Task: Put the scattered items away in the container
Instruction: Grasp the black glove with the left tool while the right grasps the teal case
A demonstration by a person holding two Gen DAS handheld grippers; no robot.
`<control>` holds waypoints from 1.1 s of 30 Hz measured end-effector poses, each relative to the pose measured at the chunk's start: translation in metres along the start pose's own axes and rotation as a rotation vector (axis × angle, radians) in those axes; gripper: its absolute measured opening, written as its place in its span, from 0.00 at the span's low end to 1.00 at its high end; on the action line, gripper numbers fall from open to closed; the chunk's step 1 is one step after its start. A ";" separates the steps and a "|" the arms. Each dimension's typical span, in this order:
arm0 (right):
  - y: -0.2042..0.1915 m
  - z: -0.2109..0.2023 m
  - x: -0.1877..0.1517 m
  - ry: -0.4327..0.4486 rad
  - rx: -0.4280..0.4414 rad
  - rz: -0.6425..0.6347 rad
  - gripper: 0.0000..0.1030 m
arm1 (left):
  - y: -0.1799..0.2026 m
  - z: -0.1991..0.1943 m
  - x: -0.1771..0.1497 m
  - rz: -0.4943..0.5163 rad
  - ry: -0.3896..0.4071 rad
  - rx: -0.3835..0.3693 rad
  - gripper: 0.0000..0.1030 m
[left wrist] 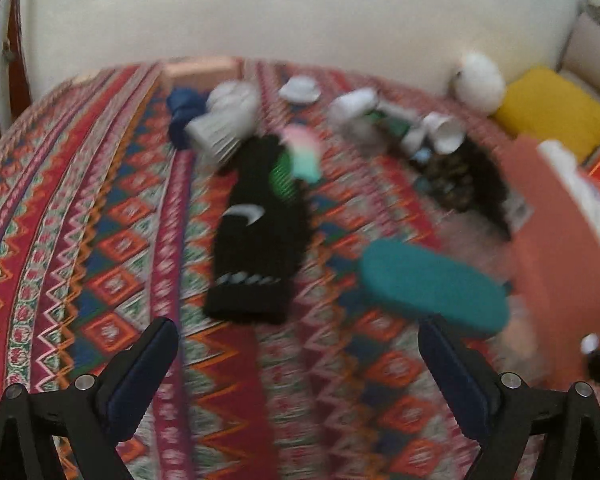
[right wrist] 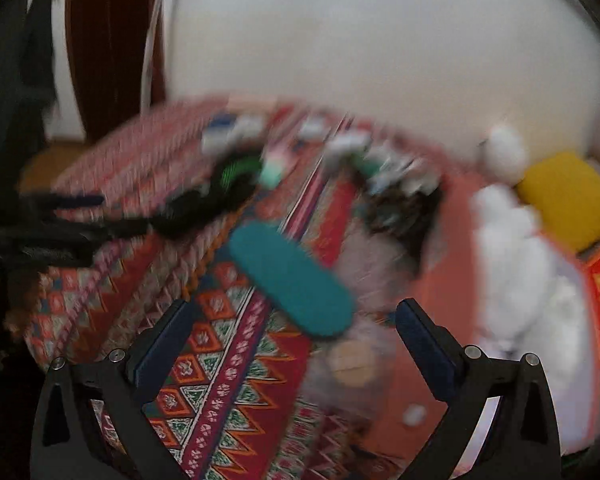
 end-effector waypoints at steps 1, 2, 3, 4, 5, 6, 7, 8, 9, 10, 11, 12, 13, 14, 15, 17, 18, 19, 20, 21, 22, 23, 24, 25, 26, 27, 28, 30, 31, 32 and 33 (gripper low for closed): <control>0.003 0.018 0.004 -0.038 -0.029 -0.004 0.99 | -0.005 0.007 0.001 0.004 -0.009 0.001 0.97; 0.007 0.033 0.007 -0.061 -0.059 -0.013 0.99 | -0.008 0.015 0.003 0.007 -0.018 0.004 0.97; 0.006 0.049 0.011 -0.087 -0.090 -0.031 0.99 | -0.012 0.025 0.006 0.007 -0.028 0.009 0.97; 0.008 0.060 0.013 -0.105 -0.108 -0.049 0.99 | -0.016 0.034 0.009 0.001 -0.040 0.016 0.97; 0.010 0.070 0.015 -0.115 -0.117 -0.067 0.99 | -0.020 0.043 0.012 -0.006 -0.052 0.022 0.97; 0.012 0.079 0.017 -0.125 -0.126 -0.086 0.99 | -0.021 0.052 0.015 -0.011 -0.064 0.022 0.97; 0.014 0.089 0.020 -0.134 -0.131 -0.109 0.99 | -0.021 0.061 0.018 -0.015 -0.076 0.021 0.97; 0.014 0.097 0.023 -0.146 -0.129 -0.126 0.99 | -0.022 0.071 0.022 -0.019 -0.090 0.019 0.97; 0.015 0.105 0.026 -0.158 -0.126 -0.141 0.99 | -0.022 0.079 0.025 -0.022 -0.102 0.016 0.97; 0.015 0.113 0.027 -0.165 -0.118 -0.138 0.99 | -0.022 0.087 0.028 -0.023 -0.111 0.012 0.97; 0.015 0.121 0.029 -0.173 -0.109 -0.135 0.99 | -0.022 0.097 0.032 -0.022 -0.124 0.008 0.97; 0.016 0.129 0.030 -0.180 -0.100 -0.133 1.00 | -0.021 0.105 0.034 -0.021 -0.134 0.007 0.97; 0.016 0.136 0.032 -0.185 -0.091 -0.129 1.00 | -0.020 0.116 0.036 -0.020 -0.145 0.013 0.97; 0.018 0.137 0.033 -0.175 -0.077 -0.120 1.00 | -0.018 0.123 0.037 -0.019 -0.152 0.025 0.97; 0.020 0.137 0.034 -0.165 -0.063 -0.110 1.00 | -0.015 0.127 0.039 -0.004 -0.146 0.046 0.97; 0.020 0.139 0.036 -0.150 -0.043 -0.098 0.97 | -0.008 0.134 0.041 0.032 -0.129 0.092 0.97; 0.020 0.137 0.037 -0.140 -0.048 -0.100 0.88 | -0.004 0.136 0.041 0.054 -0.122 0.104 0.96; 0.019 0.135 0.037 -0.130 -0.052 -0.101 0.83 | 0.000 0.136 0.041 0.069 -0.113 0.110 0.79; 0.020 0.132 0.036 -0.128 -0.048 -0.089 0.80 | 0.003 0.133 0.040 0.082 -0.102 0.116 0.48; 0.020 0.129 0.035 -0.125 -0.044 -0.077 0.77 | 0.006 0.129 0.039 0.095 -0.090 0.121 0.34; 0.020 0.126 0.034 -0.122 -0.040 -0.064 0.74 | 0.006 0.125 0.039 0.082 -0.090 0.102 0.17; 0.021 0.122 0.033 -0.120 -0.026 -0.040 0.73 | 0.005 0.120 0.039 0.062 -0.092 0.077 0.14; 0.022 0.118 0.031 -0.118 -0.012 -0.016 0.73 | 0.003 0.113 0.037 0.034 -0.095 0.049 0.13; 0.020 0.111 0.029 -0.111 0.009 -0.001 0.72 | 0.002 0.104 0.035 0.018 -0.089 0.036 0.13; 0.019 0.104 0.027 -0.104 0.029 0.014 0.72 | 0.000 0.096 0.033 0.013 -0.075 0.032 0.12; 0.017 0.098 0.026 -0.097 0.049 0.029 0.72 | -0.001 0.085 0.031 0.012 -0.056 0.027 0.12; 0.013 0.089 0.024 -0.079 0.069 0.035 0.72 | -0.001 0.073 0.028 0.011 -0.039 0.020 0.12; 0.003 0.072 0.019 -0.049 0.100 0.045 0.72 | 0.000 0.050 0.023 0.010 -0.009 0.011 0.12; -0.001 0.064 0.016 -0.036 0.112 0.048 0.72 | 0.001 0.039 0.020 0.010 0.004 0.009 0.12; -0.007 0.054 0.015 -0.016 0.126 0.047 0.72 | 0.003 0.027 0.018 0.011 0.018 0.008 0.12; -0.012 0.045 0.013 0.003 0.140 0.047 0.72 | 0.004 0.016 0.015 0.013 0.032 0.006 0.12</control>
Point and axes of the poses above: each gripper's, at about its wrist camera, not at the fingertips, and z roughly the way its jaws point, y to its right, x to its top, the point moved 4 cm from there along z, roughly the way its jaws point, and after that the axes turned 2 degrees about -y, right-handed, at the moved point
